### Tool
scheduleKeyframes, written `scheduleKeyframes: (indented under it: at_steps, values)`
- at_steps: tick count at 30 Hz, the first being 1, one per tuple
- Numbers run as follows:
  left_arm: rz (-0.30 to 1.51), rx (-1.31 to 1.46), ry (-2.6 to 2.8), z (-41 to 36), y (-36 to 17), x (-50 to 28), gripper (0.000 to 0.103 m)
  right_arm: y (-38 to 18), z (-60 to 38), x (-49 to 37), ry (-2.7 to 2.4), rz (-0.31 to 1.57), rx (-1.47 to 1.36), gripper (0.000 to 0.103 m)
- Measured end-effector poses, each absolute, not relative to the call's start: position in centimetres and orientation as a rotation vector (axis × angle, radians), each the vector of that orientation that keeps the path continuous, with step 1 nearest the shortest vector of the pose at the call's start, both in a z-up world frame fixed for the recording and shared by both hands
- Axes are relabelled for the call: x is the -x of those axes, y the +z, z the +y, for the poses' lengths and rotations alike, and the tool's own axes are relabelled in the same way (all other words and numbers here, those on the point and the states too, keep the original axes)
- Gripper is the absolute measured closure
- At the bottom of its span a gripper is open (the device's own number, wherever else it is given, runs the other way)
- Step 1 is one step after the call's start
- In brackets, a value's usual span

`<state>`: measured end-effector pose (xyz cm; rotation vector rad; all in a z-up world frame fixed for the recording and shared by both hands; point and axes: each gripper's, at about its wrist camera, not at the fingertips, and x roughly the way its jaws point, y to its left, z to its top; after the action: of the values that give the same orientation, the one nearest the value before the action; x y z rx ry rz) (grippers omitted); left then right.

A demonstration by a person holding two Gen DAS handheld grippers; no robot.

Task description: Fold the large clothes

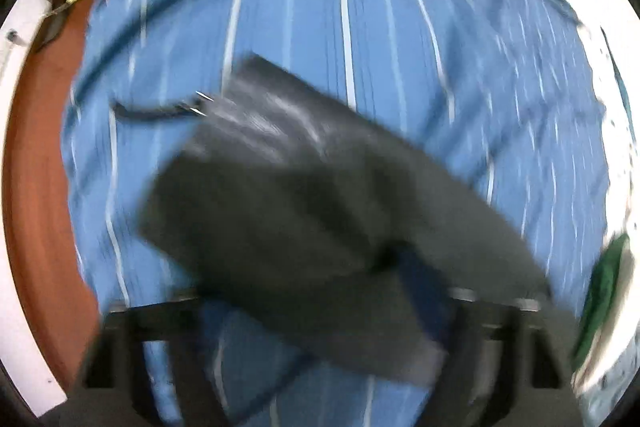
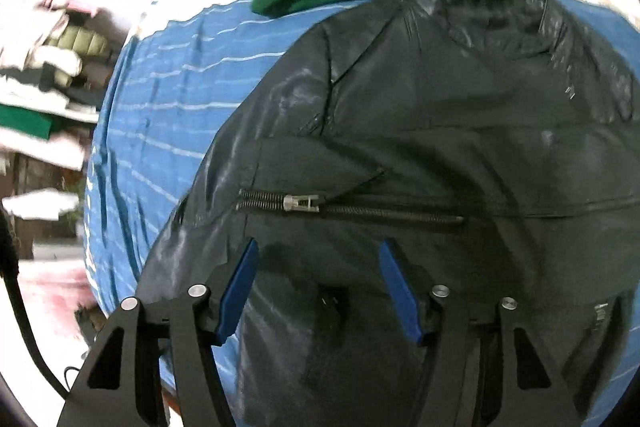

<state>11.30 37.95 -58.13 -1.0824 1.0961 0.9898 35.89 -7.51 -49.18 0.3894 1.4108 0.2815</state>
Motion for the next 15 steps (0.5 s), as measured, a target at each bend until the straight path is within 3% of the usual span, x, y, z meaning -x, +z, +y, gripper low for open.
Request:
scheduleKeyframes:
  at_steps: [1, 3, 5, 9, 13, 15]
  values:
    - [1.074, 1.049, 1.005, 39.0, -57.8, -11.7, 0.094, -49.7, -7.4, -36.1, 0.271, 1.414, -0.405, 0.055]
    - [1.035, 1.020, 0.984, 40.9, -57.2, -12.7, 0.095, -51.0, -6.5, -36.4, 0.247, 1.421, -0.443, 0.057]
    - [0.997, 0.957, 0.945, 42.6, -55.9, -14.2, 0.097, -52.8, -5.0, -36.7, 0.234, 1.454, -0.471, 0.066]
    - [0.952, 0.790, 0.851, 42.2, -51.7, -18.4, 0.098, -56.5, -2.5, -37.2, 0.163, 1.513, -0.436, 0.066]
    - [0.916, 0.544, 0.753, 38.8, -46.0, -22.8, 0.099, -54.9, -1.9, -37.4, 0.149, 1.552, -0.351, 0.066]
    - [0.881, 0.439, 0.711, 37.0, -43.4, -23.5, 0.099, -52.4, -1.7, -36.6, 0.089, 1.525, -0.163, 0.044]
